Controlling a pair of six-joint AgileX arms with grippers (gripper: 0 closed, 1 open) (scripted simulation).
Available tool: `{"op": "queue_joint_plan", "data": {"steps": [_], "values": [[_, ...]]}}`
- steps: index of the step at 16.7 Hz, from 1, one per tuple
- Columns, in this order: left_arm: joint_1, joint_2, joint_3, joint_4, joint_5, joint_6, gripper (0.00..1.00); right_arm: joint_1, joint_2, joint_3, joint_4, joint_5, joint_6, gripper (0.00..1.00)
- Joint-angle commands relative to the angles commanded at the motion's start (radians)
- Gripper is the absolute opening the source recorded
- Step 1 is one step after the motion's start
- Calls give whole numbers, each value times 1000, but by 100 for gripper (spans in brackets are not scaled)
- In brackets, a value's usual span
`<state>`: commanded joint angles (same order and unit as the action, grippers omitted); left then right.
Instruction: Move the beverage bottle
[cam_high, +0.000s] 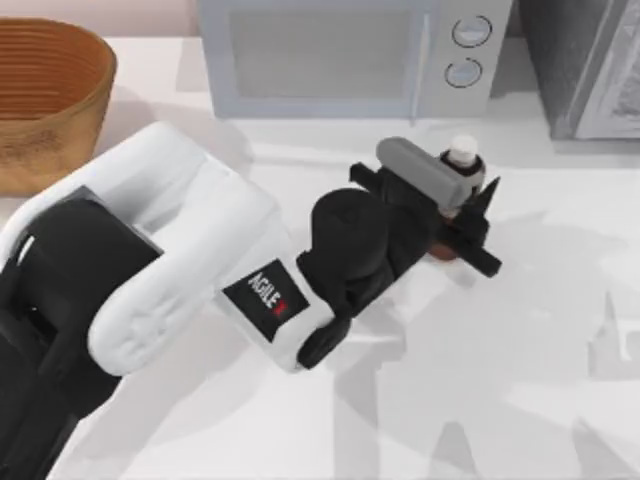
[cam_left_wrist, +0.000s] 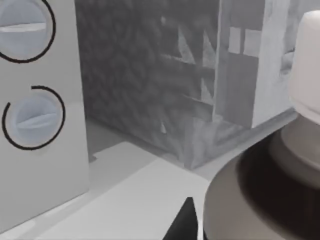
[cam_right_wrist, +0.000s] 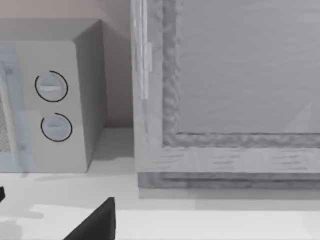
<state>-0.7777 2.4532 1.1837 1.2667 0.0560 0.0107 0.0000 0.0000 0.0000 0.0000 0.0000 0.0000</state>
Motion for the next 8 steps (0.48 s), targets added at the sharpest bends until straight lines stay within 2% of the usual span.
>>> {"op": "queue_joint_plan", "data": {"steps": [4, 8], "values": [[0, 0, 0, 0, 0, 0, 2, 0, 0, 0, 0, 0, 0, 100], [0, 0, 0, 0, 0, 0, 0, 0, 0, 0, 0, 0, 0, 100]]}}
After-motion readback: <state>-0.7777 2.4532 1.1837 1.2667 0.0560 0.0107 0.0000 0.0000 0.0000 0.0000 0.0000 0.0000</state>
